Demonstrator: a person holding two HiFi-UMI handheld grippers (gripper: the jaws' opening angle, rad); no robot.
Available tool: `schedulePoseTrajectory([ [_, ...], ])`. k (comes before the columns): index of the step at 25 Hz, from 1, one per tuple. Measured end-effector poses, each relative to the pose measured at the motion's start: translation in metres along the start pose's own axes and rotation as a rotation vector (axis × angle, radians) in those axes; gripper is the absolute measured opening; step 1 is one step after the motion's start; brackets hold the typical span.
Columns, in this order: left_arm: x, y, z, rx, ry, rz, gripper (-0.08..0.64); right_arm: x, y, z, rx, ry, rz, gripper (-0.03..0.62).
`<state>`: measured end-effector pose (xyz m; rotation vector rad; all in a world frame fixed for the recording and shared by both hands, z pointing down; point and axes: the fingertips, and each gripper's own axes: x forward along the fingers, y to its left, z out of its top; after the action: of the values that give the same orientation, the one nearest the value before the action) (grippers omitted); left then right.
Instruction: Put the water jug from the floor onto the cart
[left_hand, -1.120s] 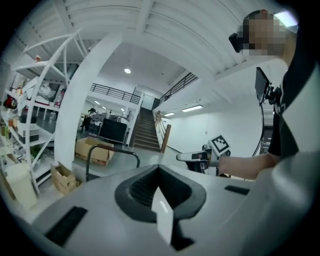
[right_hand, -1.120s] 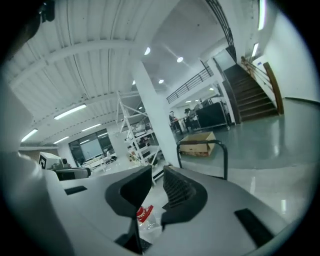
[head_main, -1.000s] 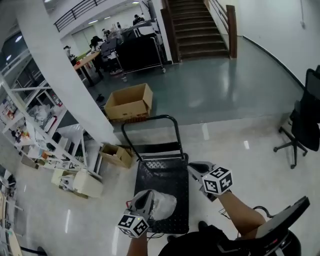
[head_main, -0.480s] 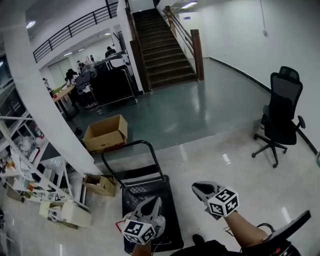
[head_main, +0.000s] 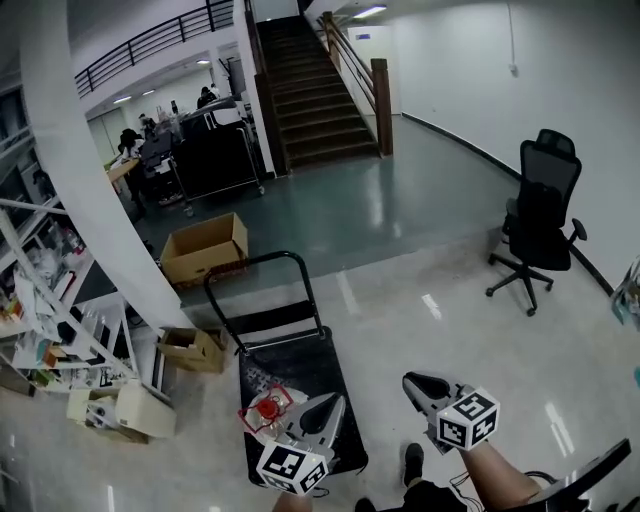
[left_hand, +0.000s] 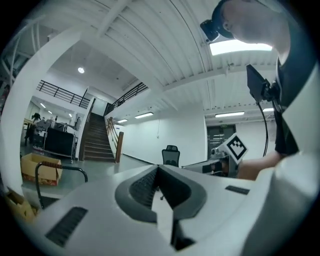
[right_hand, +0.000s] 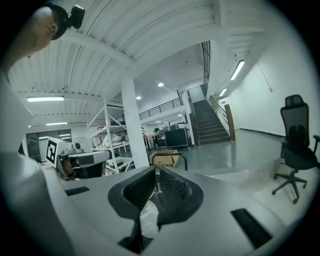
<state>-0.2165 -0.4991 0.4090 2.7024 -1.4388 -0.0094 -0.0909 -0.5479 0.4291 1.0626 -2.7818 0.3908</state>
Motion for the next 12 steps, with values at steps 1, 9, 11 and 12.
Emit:
schedulePoseTrajectory([
  [1,-0.011,-0.007,0.0,-0.022,-0.004,-0.004,-0.008,-0.01,0.009,0.001,-0.018,-0.005,-0.015,0.026],
  [9,-0.065,-0.085,0.014,-0.014,-0.014,-0.02,-0.008,-0.102,0.047,0.013,-0.122,-0.064,-0.068,0.026],
  [11,-0.07,-0.117,0.015,0.004,-0.007,-0.026,-0.008,-0.13,0.047,0.008,-0.118,-0.077,-0.063,0.026],
  [12,-0.072,-0.134,0.015,0.012,-0.004,-0.021,-0.008,-0.145,0.047,0.003,-0.122,-0.079,-0.056,0.026],
])
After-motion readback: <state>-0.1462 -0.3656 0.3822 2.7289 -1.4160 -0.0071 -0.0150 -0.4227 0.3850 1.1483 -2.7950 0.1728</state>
